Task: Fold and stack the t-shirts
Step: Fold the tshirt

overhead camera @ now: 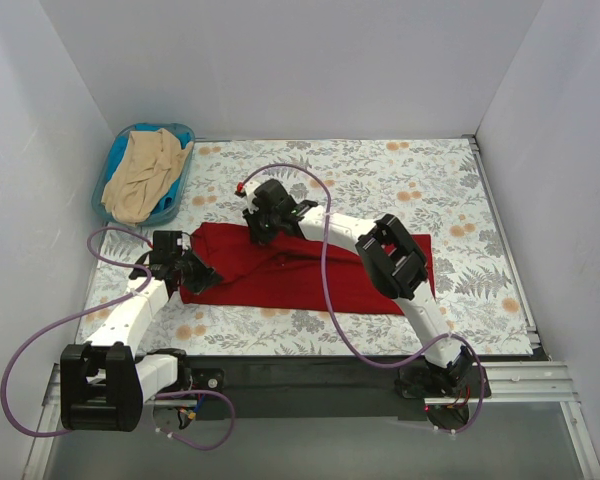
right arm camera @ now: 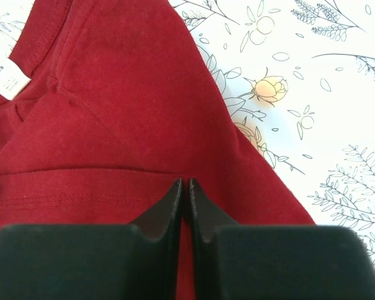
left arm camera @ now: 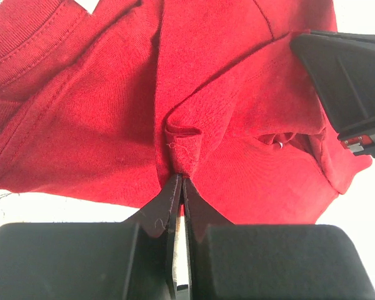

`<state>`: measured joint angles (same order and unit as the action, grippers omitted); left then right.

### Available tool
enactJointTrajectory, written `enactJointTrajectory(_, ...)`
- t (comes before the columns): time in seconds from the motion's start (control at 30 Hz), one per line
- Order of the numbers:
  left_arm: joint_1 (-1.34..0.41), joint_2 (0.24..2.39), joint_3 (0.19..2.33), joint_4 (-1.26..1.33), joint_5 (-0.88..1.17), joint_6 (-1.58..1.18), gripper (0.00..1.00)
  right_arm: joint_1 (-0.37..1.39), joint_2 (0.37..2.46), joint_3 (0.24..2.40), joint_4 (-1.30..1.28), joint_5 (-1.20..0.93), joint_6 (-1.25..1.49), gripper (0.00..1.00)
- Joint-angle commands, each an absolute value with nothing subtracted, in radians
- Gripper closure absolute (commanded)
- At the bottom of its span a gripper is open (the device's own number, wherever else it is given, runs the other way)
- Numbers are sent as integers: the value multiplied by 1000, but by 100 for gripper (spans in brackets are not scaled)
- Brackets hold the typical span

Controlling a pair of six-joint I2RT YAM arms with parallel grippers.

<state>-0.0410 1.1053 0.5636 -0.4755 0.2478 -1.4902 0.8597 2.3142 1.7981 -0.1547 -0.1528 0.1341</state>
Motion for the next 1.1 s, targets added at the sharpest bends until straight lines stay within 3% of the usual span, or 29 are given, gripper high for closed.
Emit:
enactJointTrajectory(0.0, -35, 1101, 565, -469, 249, -1493, 100, 867, 2240, 1816, -135, -150, 141, 91)
enactJointTrajectory(0.1, -35, 1101, 568, -469, 249, -1493, 100, 867, 2221, 1801, -135, -155, 147, 96)
enactJointTrajectory(0.4, -35, 1106, 583, -488, 209, -1503, 100, 865, 2091, 1740, -133, -164, 173, 97)
enactJointTrajectory(1.07, -35, 1114, 630, -506, 158, -1493, 100, 867, 1795, 1258, -12, -207, 307, 98)
